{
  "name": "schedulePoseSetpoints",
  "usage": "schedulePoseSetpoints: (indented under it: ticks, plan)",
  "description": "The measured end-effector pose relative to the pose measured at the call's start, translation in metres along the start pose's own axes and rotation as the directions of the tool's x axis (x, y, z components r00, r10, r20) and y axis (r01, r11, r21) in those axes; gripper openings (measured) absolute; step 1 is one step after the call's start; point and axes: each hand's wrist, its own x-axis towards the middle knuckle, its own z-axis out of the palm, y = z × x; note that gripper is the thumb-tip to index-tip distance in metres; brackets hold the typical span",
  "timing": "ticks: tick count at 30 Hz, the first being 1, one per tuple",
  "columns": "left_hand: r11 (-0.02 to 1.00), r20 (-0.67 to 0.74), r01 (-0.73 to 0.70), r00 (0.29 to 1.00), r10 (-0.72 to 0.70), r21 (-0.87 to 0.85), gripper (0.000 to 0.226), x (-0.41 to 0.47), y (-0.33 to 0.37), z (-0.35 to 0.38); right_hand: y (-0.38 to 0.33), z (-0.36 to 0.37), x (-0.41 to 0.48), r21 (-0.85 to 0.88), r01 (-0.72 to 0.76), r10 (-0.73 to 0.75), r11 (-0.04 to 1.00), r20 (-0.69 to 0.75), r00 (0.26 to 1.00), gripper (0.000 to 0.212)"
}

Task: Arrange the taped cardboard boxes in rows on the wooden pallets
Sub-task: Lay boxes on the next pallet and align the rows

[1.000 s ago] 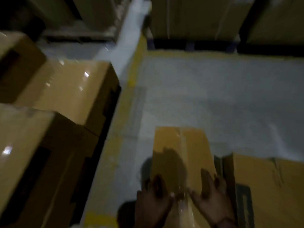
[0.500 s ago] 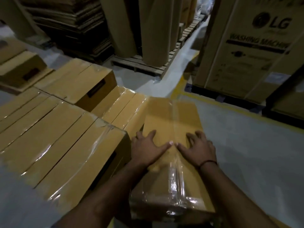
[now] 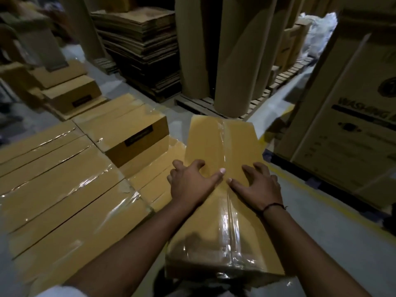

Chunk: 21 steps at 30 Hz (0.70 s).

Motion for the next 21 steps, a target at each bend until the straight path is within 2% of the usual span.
schedulePoseSetpoints:
  ticks: [3,7,11,17,21]
  plan:
    - [0.997,-0.062,0.032,0.997,-0.036,-0.064,0.079,0.032,0.038,0.006,0.010,-0.023,0.055,0.055,0.087,-0.083,0.995,-0.057,0.995,0.083]
    - [0.985,-0.114,0.094,0.987,-0.110,-0.144,0.073,0.071,0.063,0.019,0.007,-0.043,0.114,0.011,0.167,-0.166,0.986,-0.052,0.985,0.082]
    - [0.986,-0.176,0.102,0.976,-0.125,-0.135,0.060,0.126,0.075,0.026,-0.001,-0.051,0.177,-0.041,0.245,-0.247,0.969,-0.047,0.968,0.080]
    - [0.978,-0.207,0.201,0.956,-0.206,-0.047,0.076,0.214,0.088,0.052,-0.025,-0.043,0.280,-0.091,0.349,-0.347,0.933,0.038,0.937,0.077]
    - [0.979,-0.217,0.189,0.955,-0.201,-0.071,0.078,0.295,0.105,0.054,-0.045,-0.046,0.366,-0.111,0.382,-0.383,0.917,0.014,0.924,0.075]
